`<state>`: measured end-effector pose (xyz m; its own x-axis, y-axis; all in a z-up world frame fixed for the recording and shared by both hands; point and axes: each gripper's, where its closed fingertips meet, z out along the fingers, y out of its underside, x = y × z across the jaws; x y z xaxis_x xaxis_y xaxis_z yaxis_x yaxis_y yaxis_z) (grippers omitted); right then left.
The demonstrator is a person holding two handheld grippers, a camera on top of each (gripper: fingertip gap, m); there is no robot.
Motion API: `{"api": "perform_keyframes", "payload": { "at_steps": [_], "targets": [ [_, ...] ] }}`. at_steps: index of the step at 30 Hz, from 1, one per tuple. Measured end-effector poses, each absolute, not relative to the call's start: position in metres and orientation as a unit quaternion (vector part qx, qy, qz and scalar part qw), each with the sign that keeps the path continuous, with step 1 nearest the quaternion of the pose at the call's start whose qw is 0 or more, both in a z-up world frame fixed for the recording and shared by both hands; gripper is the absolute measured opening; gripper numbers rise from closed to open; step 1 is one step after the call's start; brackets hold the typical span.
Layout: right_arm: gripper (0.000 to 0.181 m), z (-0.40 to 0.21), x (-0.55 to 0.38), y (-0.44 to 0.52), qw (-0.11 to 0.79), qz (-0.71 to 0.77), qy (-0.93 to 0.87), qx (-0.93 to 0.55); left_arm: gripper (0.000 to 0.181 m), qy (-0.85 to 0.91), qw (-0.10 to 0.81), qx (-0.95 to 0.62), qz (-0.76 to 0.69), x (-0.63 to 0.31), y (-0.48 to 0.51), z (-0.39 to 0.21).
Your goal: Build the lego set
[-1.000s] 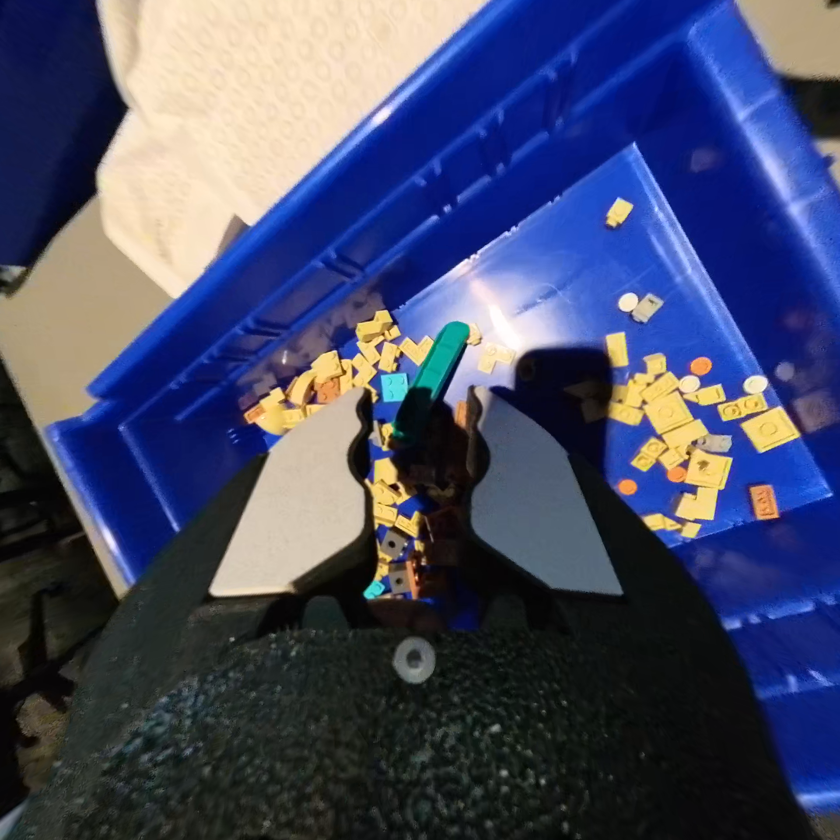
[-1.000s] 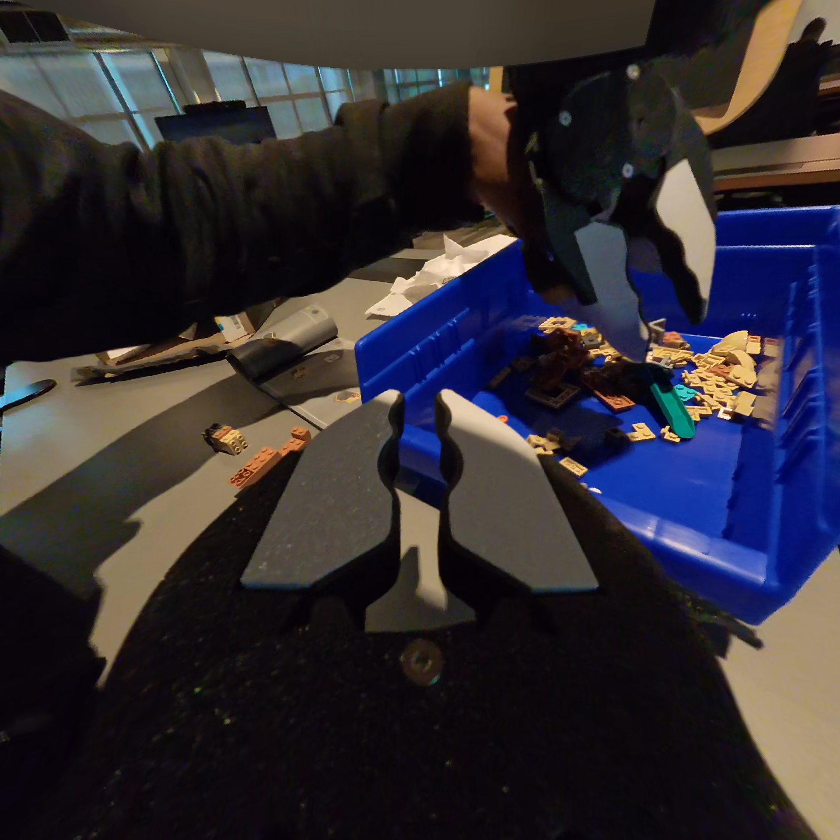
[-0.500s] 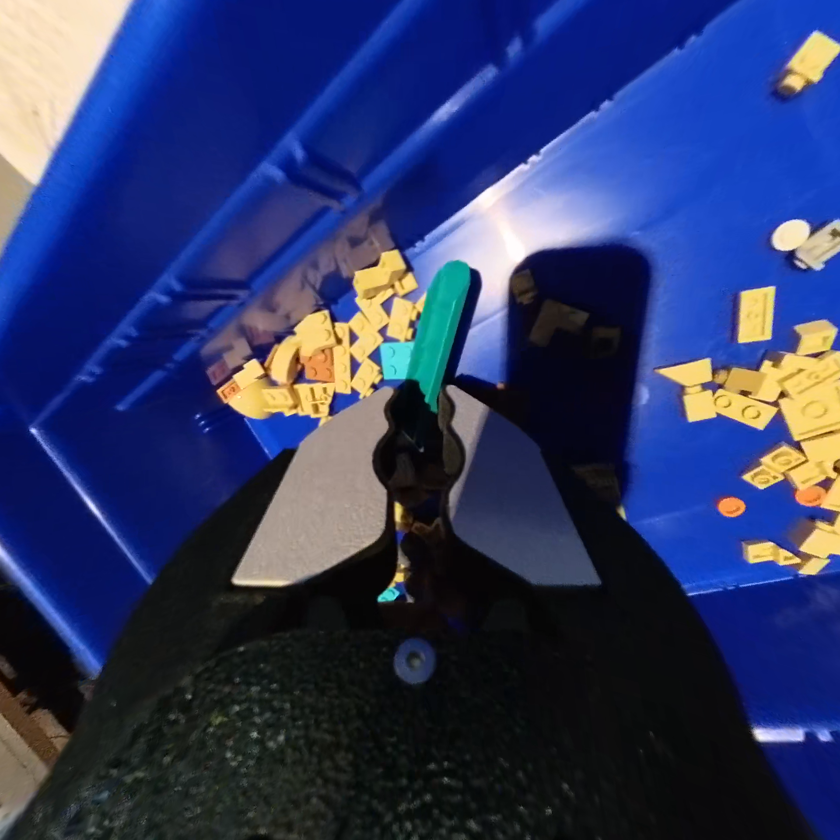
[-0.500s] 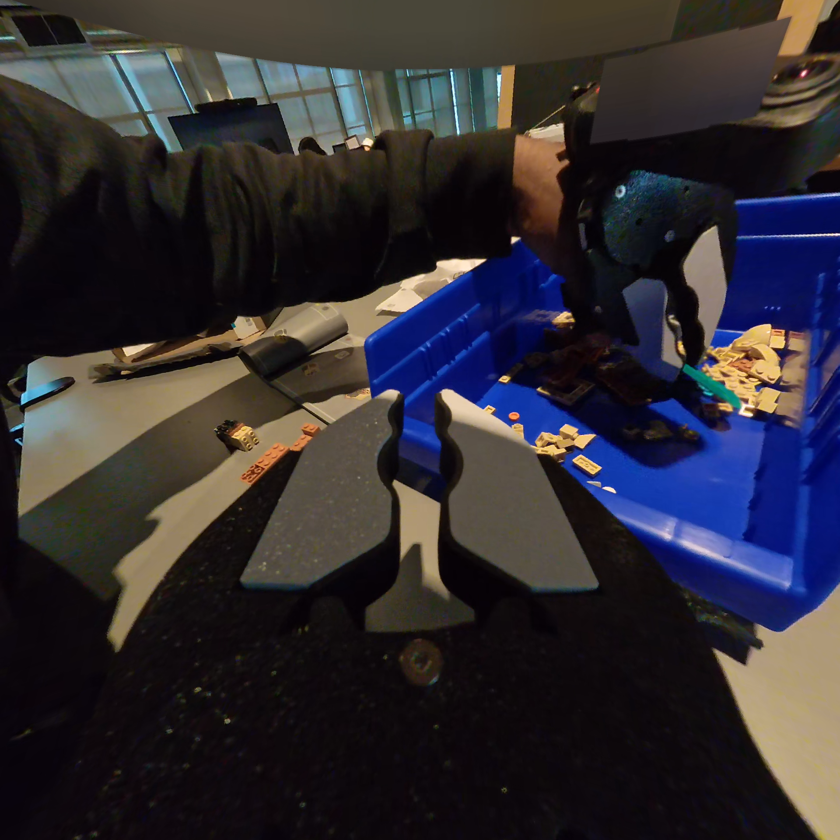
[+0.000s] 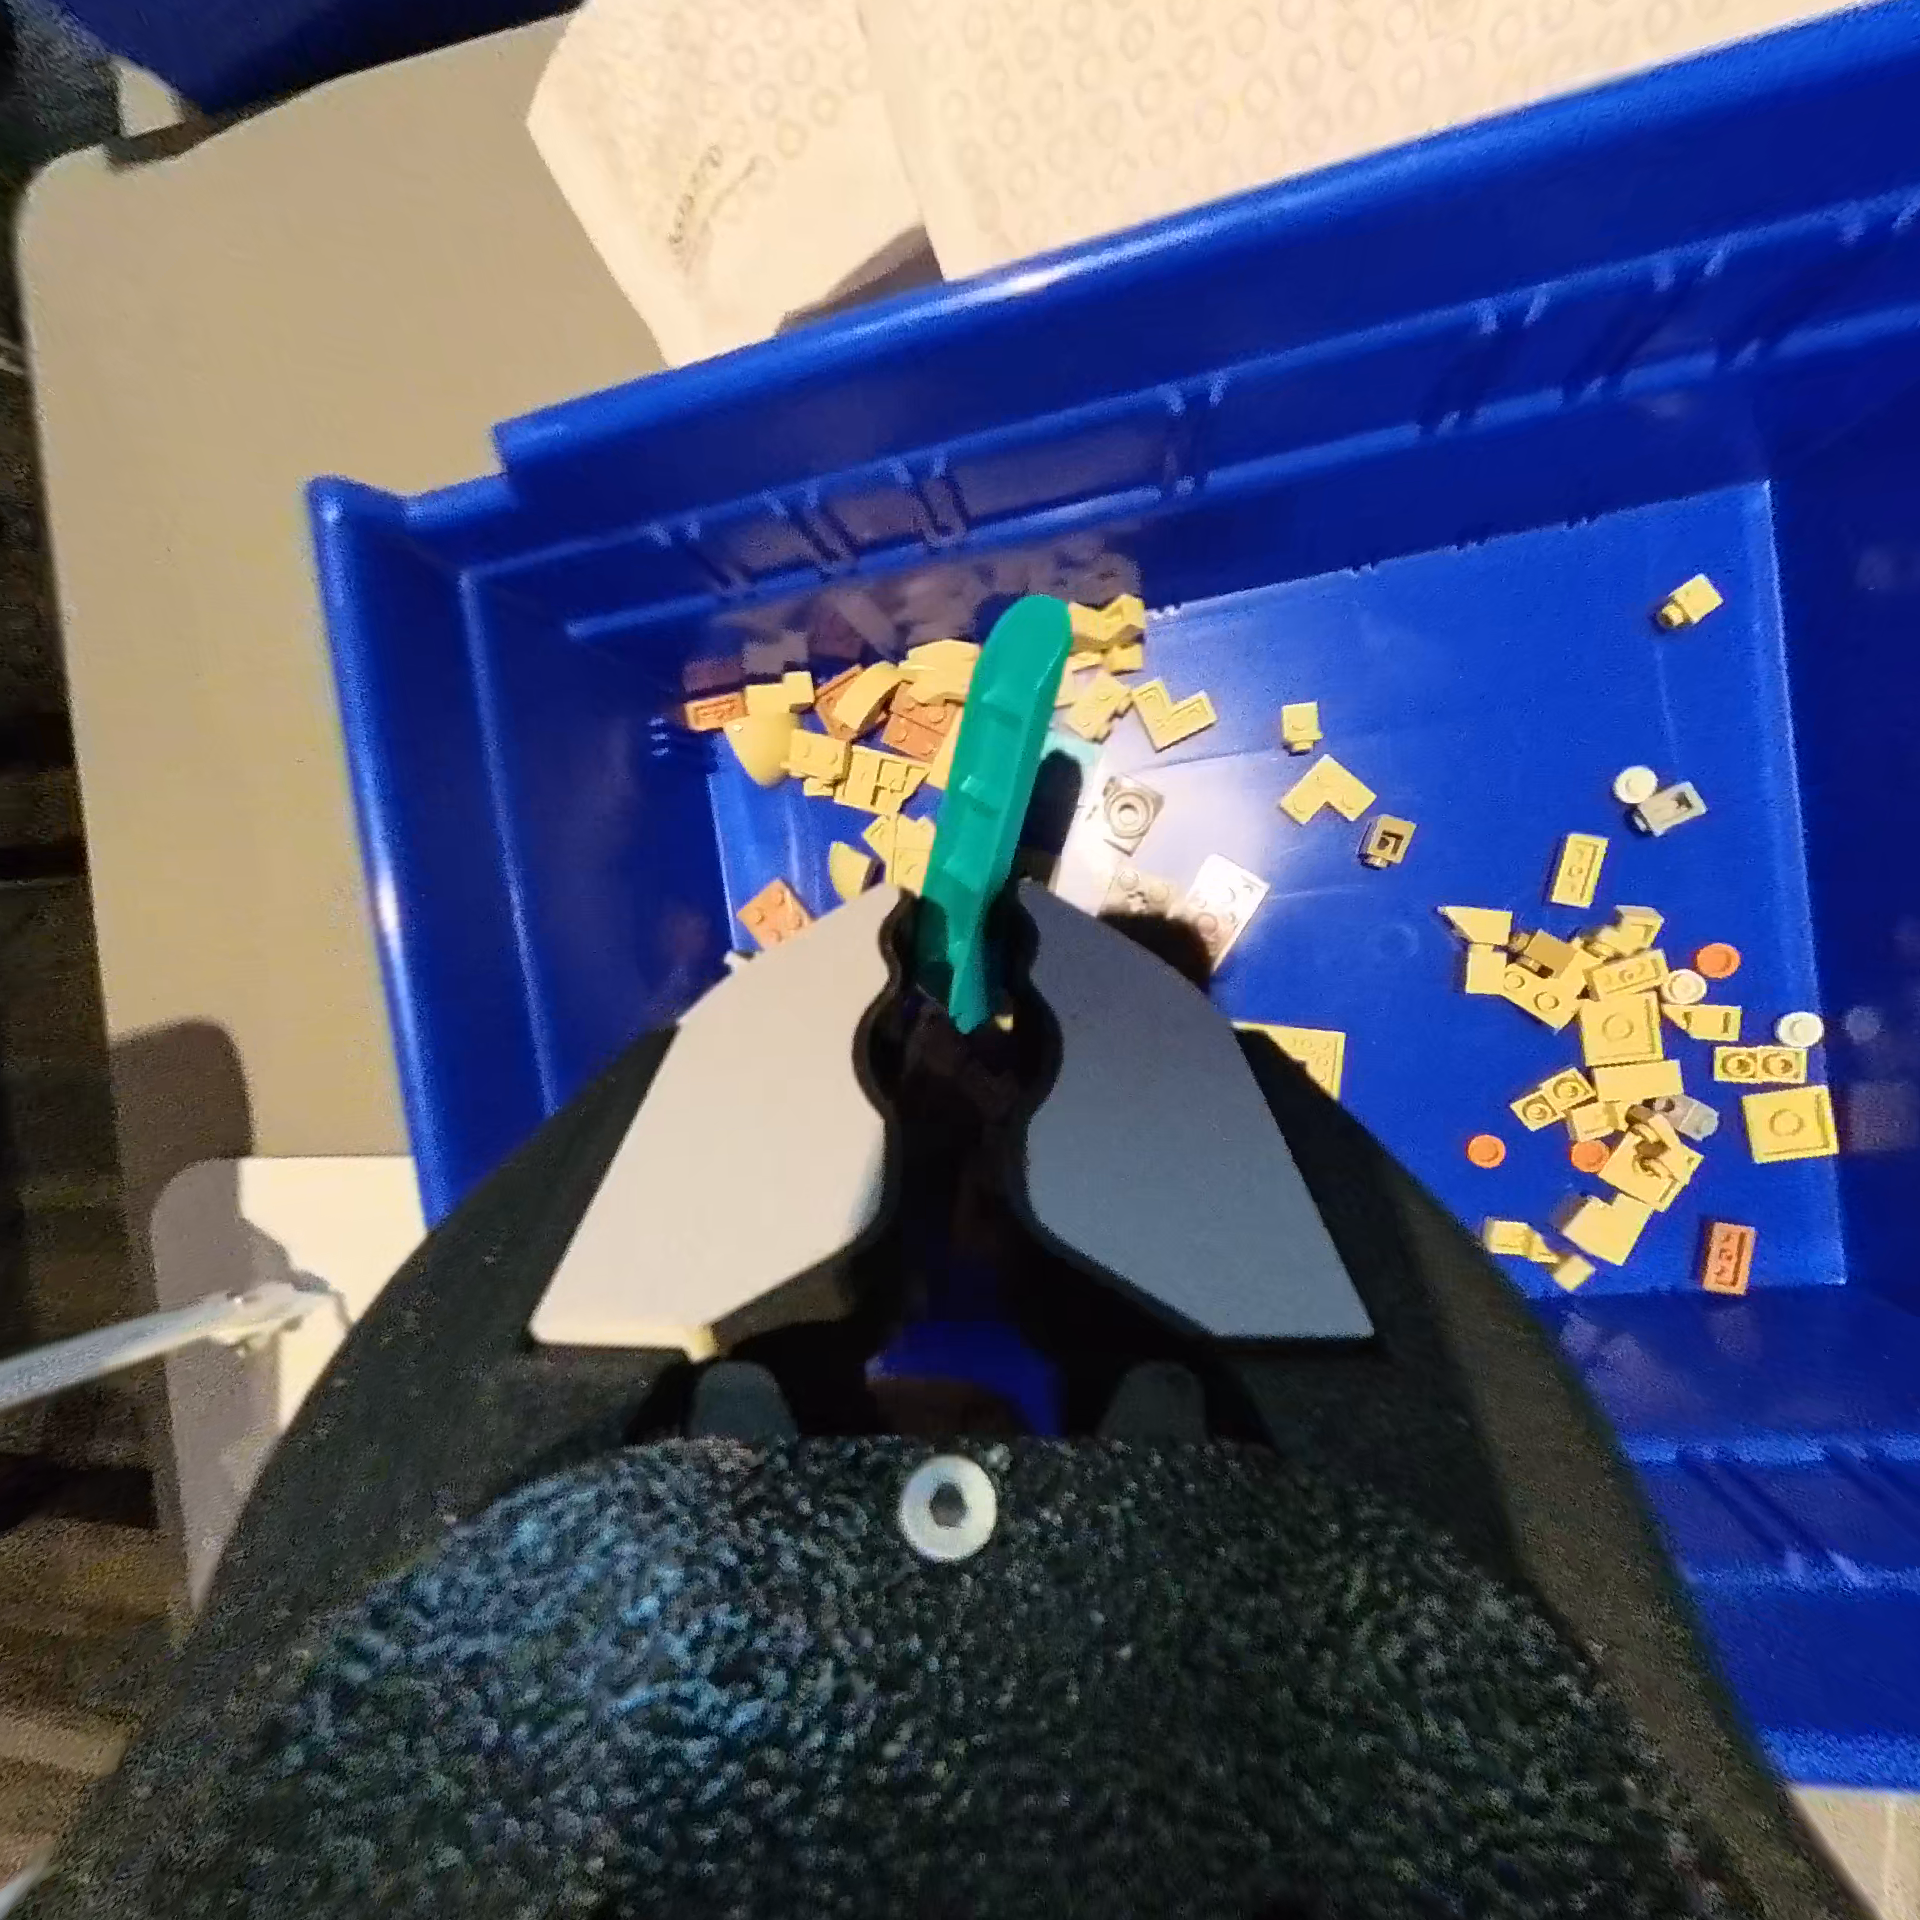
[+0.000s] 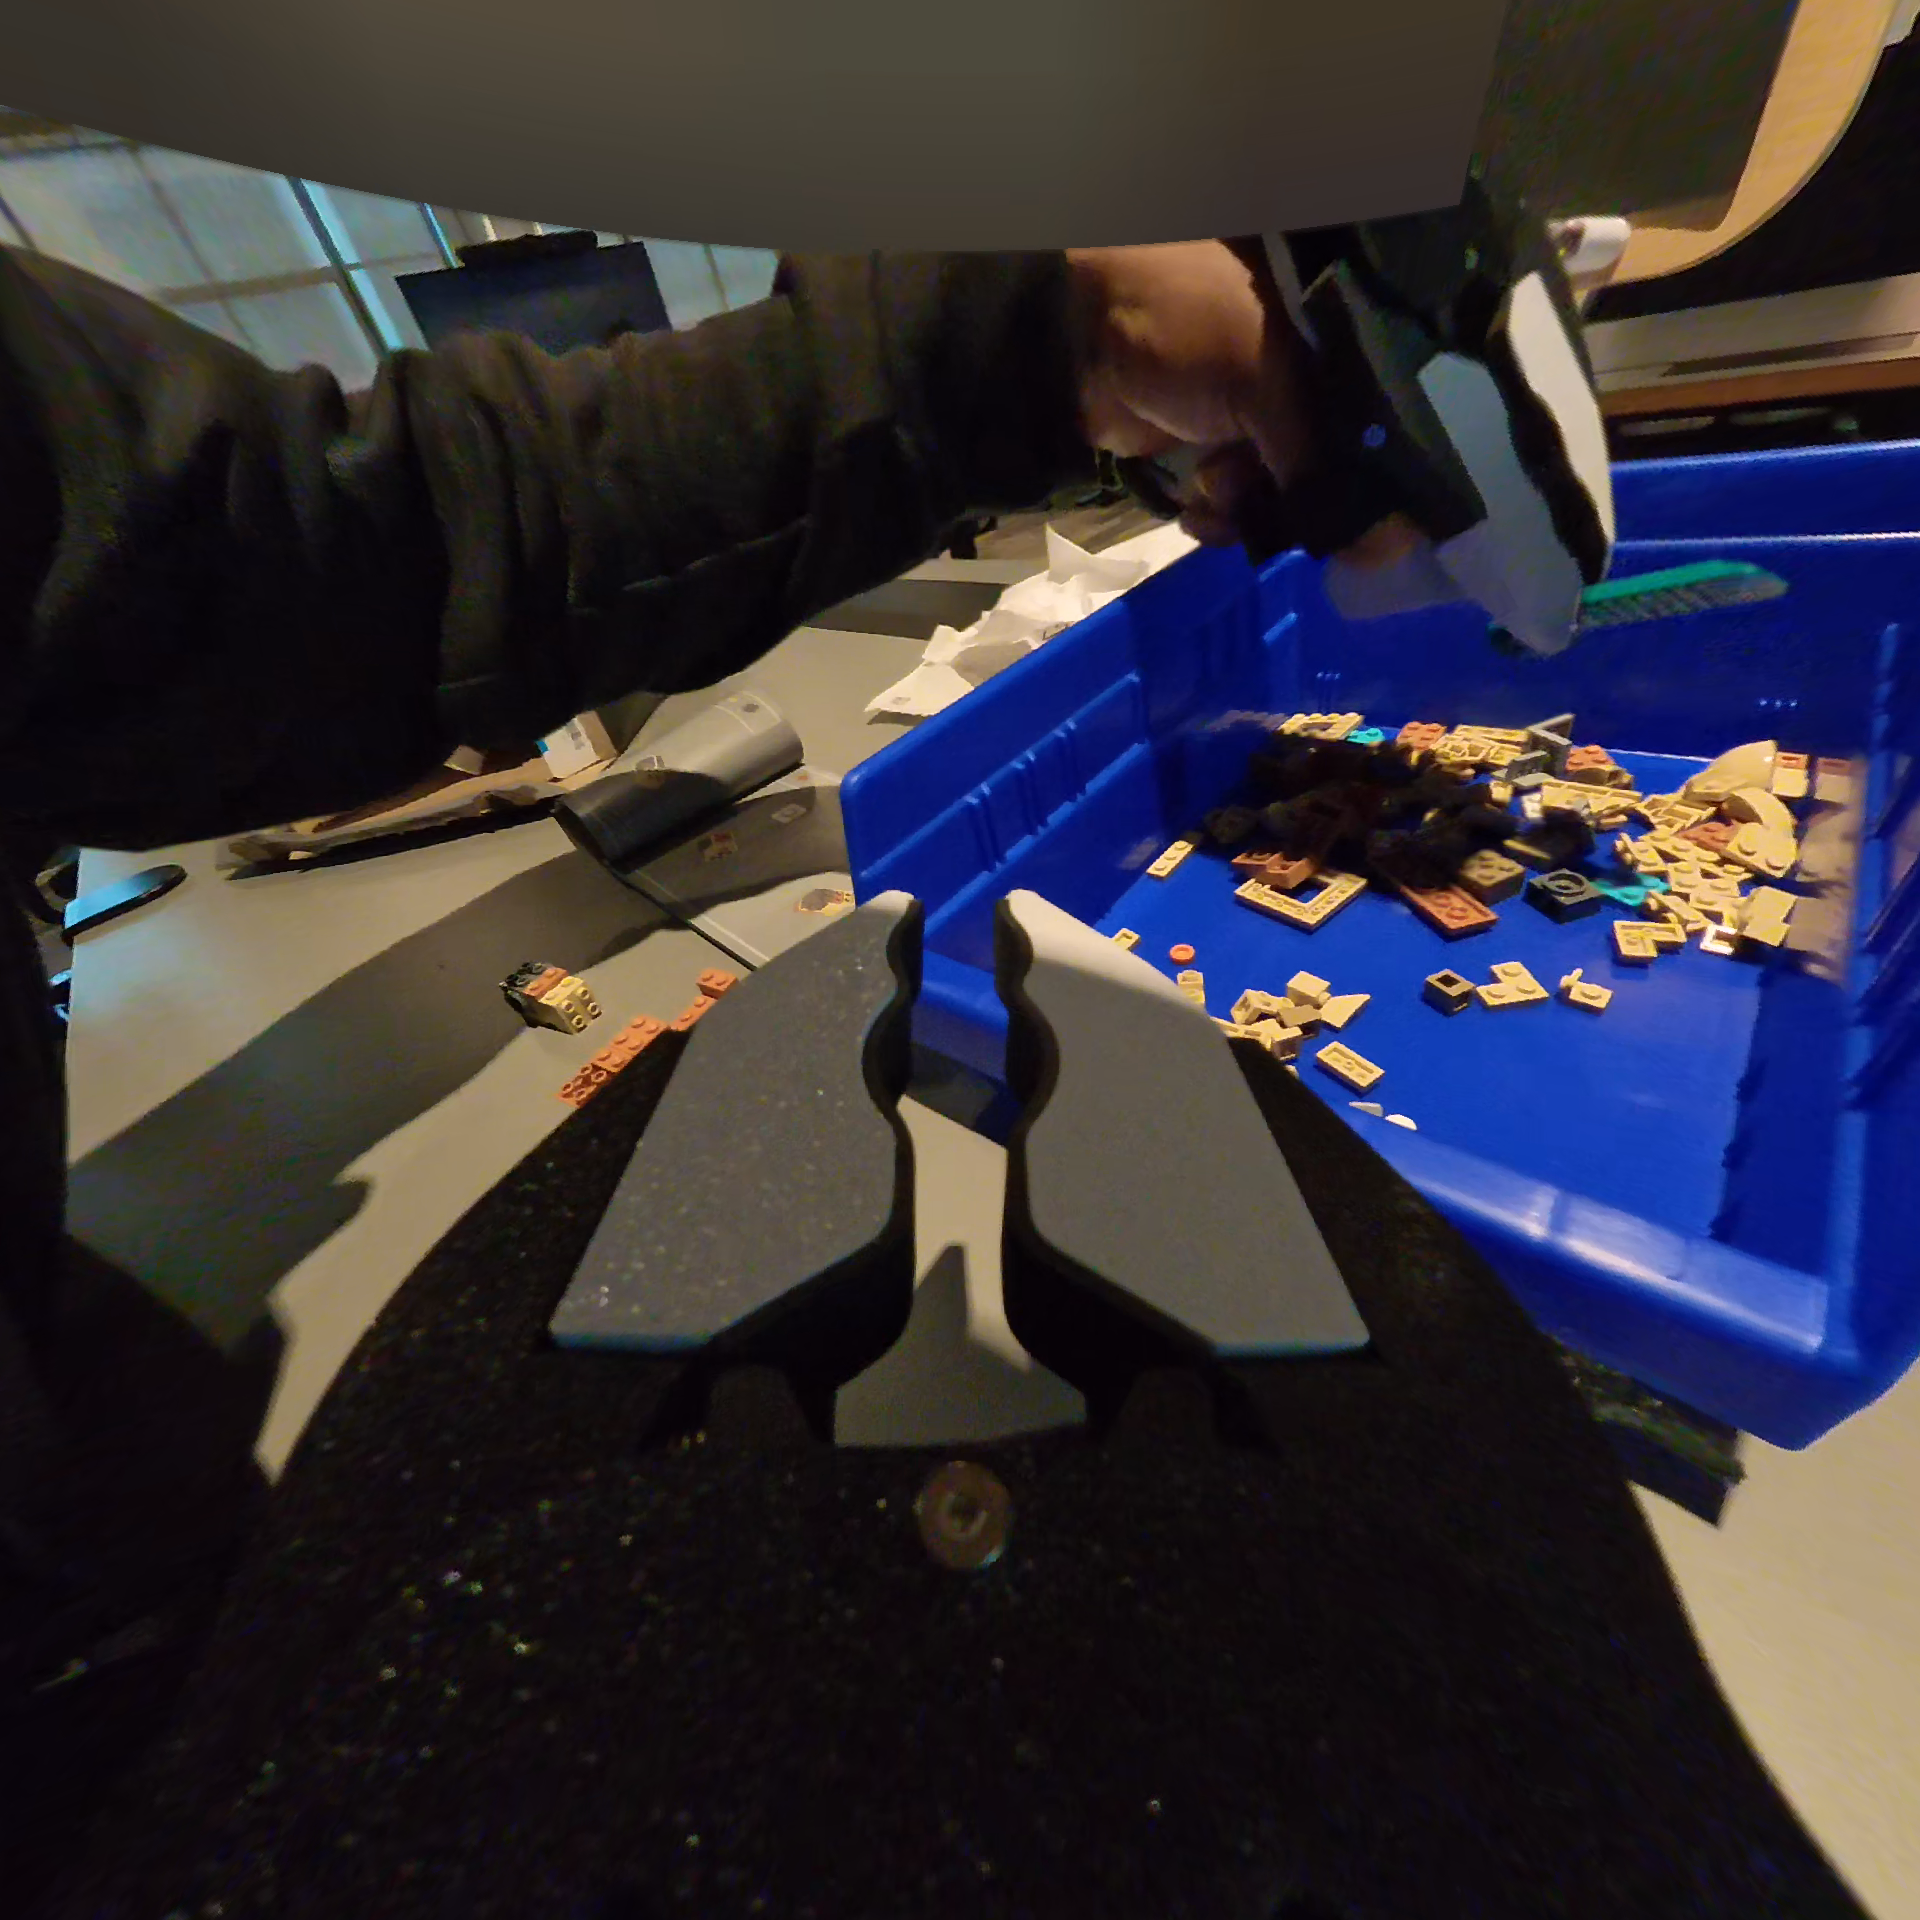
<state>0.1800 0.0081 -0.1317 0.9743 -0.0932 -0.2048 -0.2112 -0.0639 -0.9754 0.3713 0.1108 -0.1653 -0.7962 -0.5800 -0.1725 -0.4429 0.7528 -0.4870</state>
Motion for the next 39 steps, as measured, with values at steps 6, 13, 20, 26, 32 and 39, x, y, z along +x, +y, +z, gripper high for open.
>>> {"api": "perform_keyframes", "payload": {
  "at_steps": [6,13,20,26,32,39],
  "targets": [
    [0.011,-0.131,0.179,0.008,0.677,0.046,0.104,-0.727,0.015,0.871,0.132,-0.348,-0.321,0.365,0.117,-0.134],
    [0.011,-0.132,0.176,0.009,0.675,0.048,0.1,-0.73,0.015,0.857,0.118,-0.373,-0.335,0.36,0.128,-0.134],
    [0.012,-0.133,0.176,0.01,0.672,0.05,0.101,-0.732,0.016,0.879,0.111,-0.356,-0.298,0.358,0.116,-0.15],
    [0.012,-0.134,0.176,0.01,0.671,0.053,0.1,-0.732,0.016,0.925,0.114,-0.312,-0.186,0.347,0.11,-0.179],
    [0.012,-0.134,0.175,0.01,0.671,0.054,0.1,-0.733,0.016,0.946,0.115,-0.273,-0.133,0.338,0.099,-0.188],
    [0.012,-0.135,0.175,0.01,0.669,0.055,0.099,-0.735,0.016,0.95,0.099,-0.276,-0.107,0.339,0.086,-0.212]
  ]
}}
